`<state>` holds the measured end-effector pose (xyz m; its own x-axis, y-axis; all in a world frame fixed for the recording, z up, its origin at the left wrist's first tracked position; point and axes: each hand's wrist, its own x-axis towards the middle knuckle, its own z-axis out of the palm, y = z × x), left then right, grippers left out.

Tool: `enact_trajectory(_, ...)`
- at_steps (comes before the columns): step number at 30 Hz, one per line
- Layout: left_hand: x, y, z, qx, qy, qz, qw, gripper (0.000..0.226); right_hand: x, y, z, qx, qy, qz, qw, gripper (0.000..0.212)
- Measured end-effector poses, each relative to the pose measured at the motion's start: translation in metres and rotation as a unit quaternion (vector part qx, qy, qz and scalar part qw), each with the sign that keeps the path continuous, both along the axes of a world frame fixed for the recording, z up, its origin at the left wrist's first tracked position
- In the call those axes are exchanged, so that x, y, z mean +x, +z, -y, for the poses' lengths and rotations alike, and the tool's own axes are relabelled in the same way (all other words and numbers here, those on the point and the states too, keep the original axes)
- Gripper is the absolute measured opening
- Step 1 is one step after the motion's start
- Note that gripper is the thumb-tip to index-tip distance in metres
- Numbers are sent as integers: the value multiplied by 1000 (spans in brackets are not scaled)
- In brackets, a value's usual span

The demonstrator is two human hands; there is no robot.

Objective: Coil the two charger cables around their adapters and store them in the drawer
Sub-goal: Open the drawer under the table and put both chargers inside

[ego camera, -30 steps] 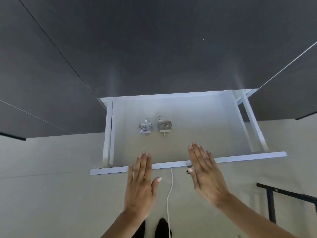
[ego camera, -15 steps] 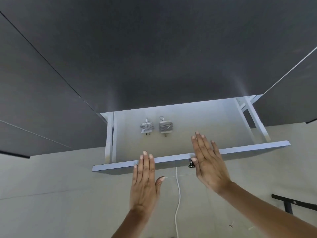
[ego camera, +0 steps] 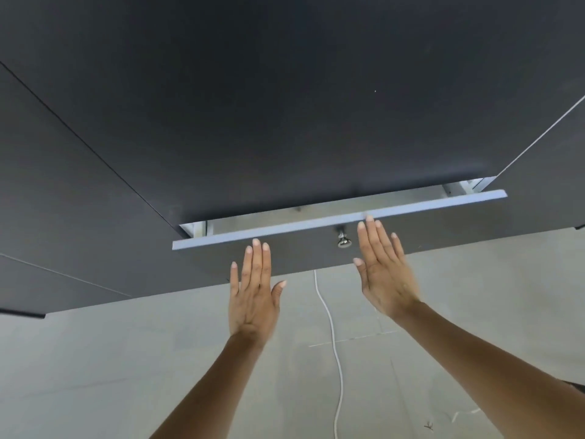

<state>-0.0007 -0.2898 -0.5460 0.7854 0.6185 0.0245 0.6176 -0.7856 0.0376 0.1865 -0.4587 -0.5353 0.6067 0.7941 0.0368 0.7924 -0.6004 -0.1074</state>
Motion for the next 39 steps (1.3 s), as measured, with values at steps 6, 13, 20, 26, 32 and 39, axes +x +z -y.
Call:
enact_trajectory(6, 25, 10, -24, -5, 26, -8, 1000, 65, 12, -7, -24, -8, -44, -8, 999, 61)
enact_trajectory(13, 37, 16, -30, -24, 32, -21, 999, 68, 14, -8, -44, -21, -72, -39, 996, 67)
enact_trajectory(20, 47, 9, -30, -43, 51, -20, 998, 70, 15, -7, -54, -30, -92, -62, 993, 68)
enact_trajectory(26, 43, 13, -34, -46, 35, -27, 998, 68, 13, 0, -53, -34, -92, -69, 993, 67)
enact_trajectory(32, 36, 31, -33, -54, 13, -68, 996, 68, 0, 16, -51, -62, -81, -83, 991, 68)
enact_trajectory(39, 24, 88, -11, -89, 20, -82, 992, 69, -35, 76, -53, -76, -85, -120, 986, 68)
